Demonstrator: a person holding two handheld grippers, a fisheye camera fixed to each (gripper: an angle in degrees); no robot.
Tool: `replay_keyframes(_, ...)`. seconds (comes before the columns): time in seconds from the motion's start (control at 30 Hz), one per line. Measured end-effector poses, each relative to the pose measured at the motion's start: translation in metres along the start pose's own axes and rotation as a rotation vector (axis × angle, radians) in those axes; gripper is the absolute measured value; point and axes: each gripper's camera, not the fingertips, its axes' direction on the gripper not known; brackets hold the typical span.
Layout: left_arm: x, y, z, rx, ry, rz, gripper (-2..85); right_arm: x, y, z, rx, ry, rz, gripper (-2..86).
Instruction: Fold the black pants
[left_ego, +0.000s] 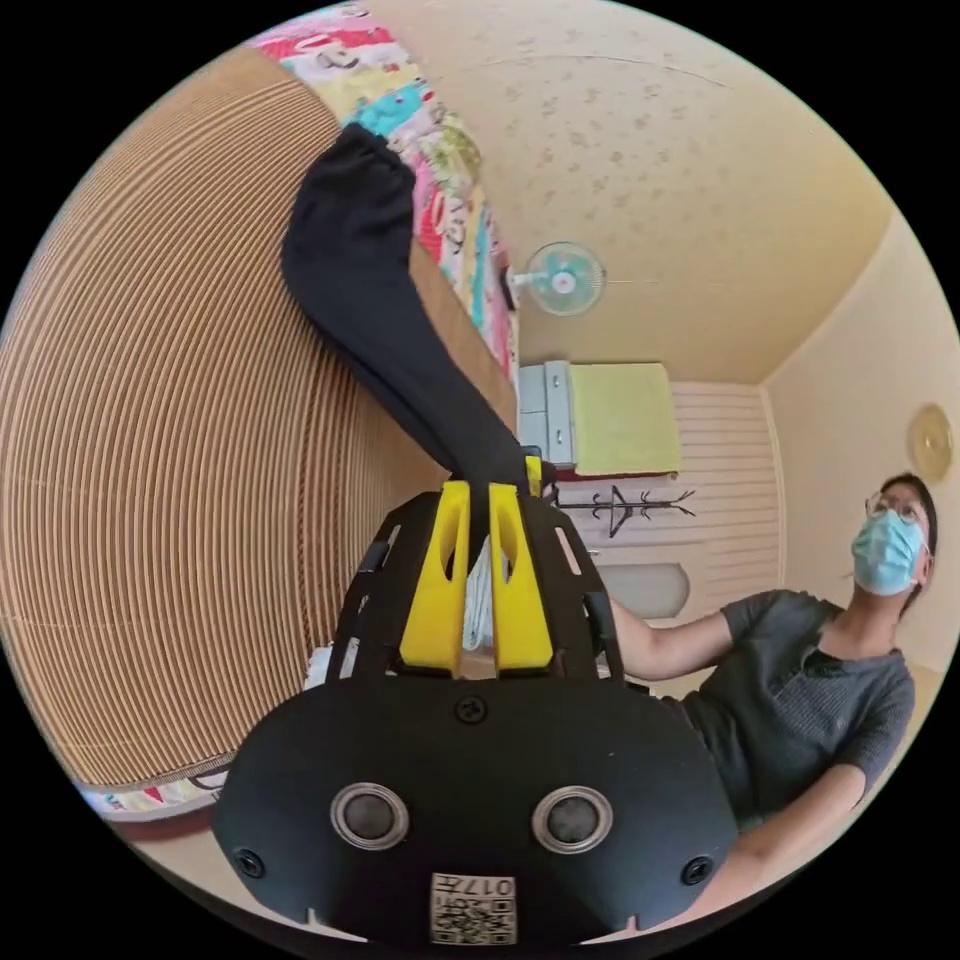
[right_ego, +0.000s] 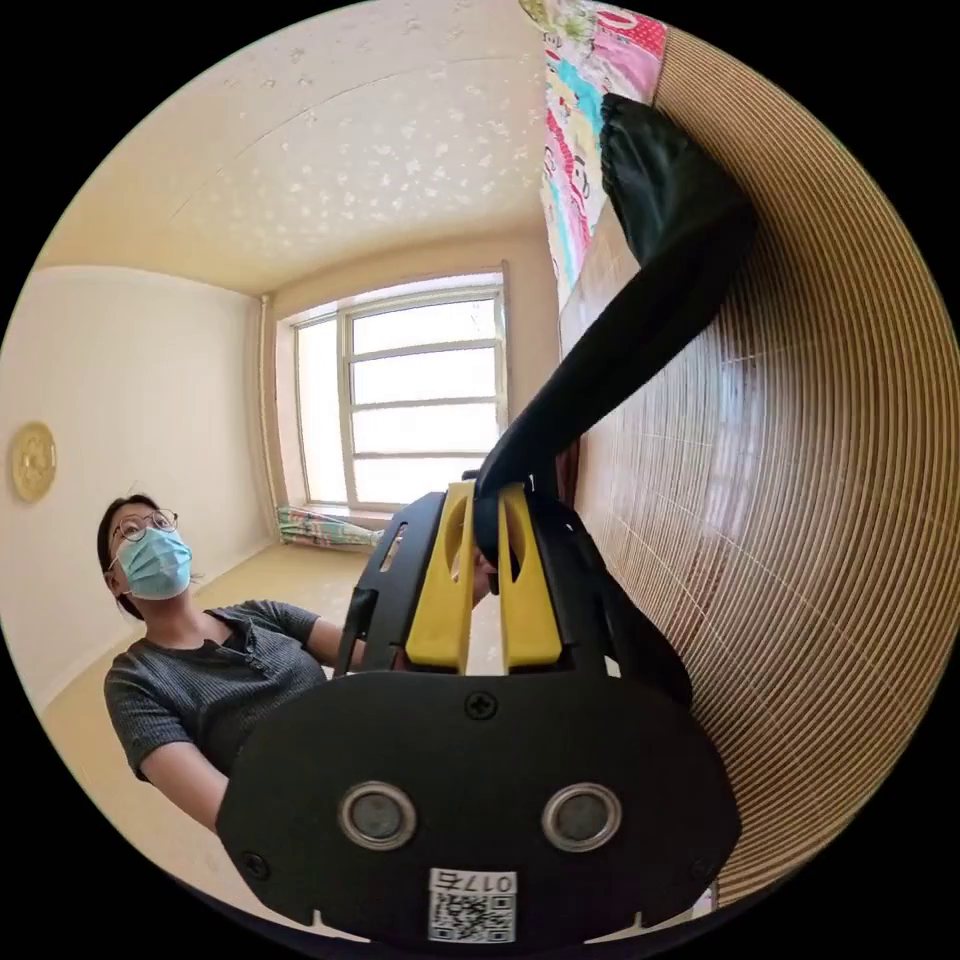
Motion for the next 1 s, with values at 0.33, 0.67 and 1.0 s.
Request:
replay_keyframes(0.33,0.266,0.124,-0.055,0.093,-0.036,0.613,3.7,-0.27,0.045,0.086,-0.228,0.076,-0.544,0.4)
replay_keyframes(0.67,0.426,0.2,-0.093,0.032,0.288,0.672,11.5,-0.442,0.133,0.16,-0.325,0.192,-0.9,0.4)
replay_keyframes(1.0,0.357,0.221,-0.023,-0.056,0.46,0.199,5.8,-0.446,0.193,0.207,-0.43,0.263,-0.885,0.2)
